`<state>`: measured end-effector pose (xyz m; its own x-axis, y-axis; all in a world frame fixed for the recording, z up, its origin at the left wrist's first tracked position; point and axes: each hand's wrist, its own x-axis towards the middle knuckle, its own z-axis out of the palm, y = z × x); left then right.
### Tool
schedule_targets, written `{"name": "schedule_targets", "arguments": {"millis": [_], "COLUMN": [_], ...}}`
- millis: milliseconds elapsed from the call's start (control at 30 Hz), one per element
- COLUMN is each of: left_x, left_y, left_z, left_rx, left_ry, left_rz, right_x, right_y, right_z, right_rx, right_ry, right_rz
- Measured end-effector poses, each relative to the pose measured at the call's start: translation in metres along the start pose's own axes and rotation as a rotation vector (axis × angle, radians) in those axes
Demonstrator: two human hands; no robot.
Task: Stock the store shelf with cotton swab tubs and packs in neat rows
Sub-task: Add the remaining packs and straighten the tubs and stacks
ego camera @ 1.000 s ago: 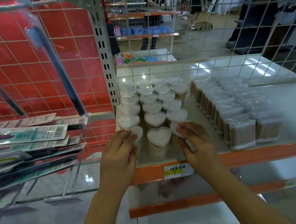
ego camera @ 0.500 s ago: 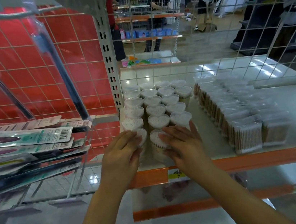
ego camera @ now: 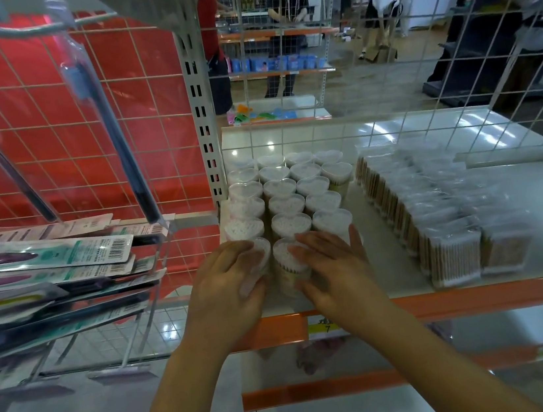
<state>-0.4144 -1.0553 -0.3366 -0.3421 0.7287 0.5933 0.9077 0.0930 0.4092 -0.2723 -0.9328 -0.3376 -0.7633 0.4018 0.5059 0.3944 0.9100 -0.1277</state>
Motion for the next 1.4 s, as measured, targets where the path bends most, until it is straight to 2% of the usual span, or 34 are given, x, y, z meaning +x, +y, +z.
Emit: {"name": "schedule_targets", "arguments": {"millis": [133, 300, 400, 533, 767, 833, 933, 1000, 1167, 1400], "left_x": [0.016, 0.027, 0.029, 0.029, 0.03, 0.031, 0.031, 0.03, 0.027, 0.027], "left_y": [0.001, -0.005, -0.005, -0.004, 0.0, 0.001, -0.004, -0.009, -0.013, -0.009], "left_z": [-0.012, -0.009, -0.007, -0.006, -0.006, -0.009, -0.015, -0.018, -0.016, -0.013], "left_rx": [-0.044, -0.065, -0.077, -0.071, -0.062, -0.101, -0.135, -0.136, -0.176, -0.115], "left_ry": [-0.038, -0.267, -0.323, -0.317, -0.342, -0.337, -0.284, -0.274, -0.278, -0.266], "left_rz": [-0.088, -0.18, -0.185, -0.177, -0.199, -0.227, -0.28, -0.306, -0.33, -0.296], "right_x": [0.018, 0.041, 0.042, 0.042, 0.044, 0.044, 0.039, 0.035, 0.022, 0.02], "right_y": [0.005, 0.006, 0.004, 0.003, 0.008, 0.011, 0.024, 0.039, 0.057, 0.059], "right_z": [-0.021, -0.029, -0.031, -0.033, -0.033, -0.032, -0.035, -0.036, -0.033, -0.032], "right_rx": [0.225, 0.117, 0.158, 0.284, 0.404, 0.467, 0.54, 0.56, 0.568, 0.615], "right_ry": [-0.177, -0.446, -0.505, -0.491, -0.487, -0.425, -0.212, -0.129, -0.239, -0.209], "right_rz": [0.088, 0.014, -0.015, 0.012, 0.181, 0.209, 0.275, 0.34, 0.394, 0.375]}}
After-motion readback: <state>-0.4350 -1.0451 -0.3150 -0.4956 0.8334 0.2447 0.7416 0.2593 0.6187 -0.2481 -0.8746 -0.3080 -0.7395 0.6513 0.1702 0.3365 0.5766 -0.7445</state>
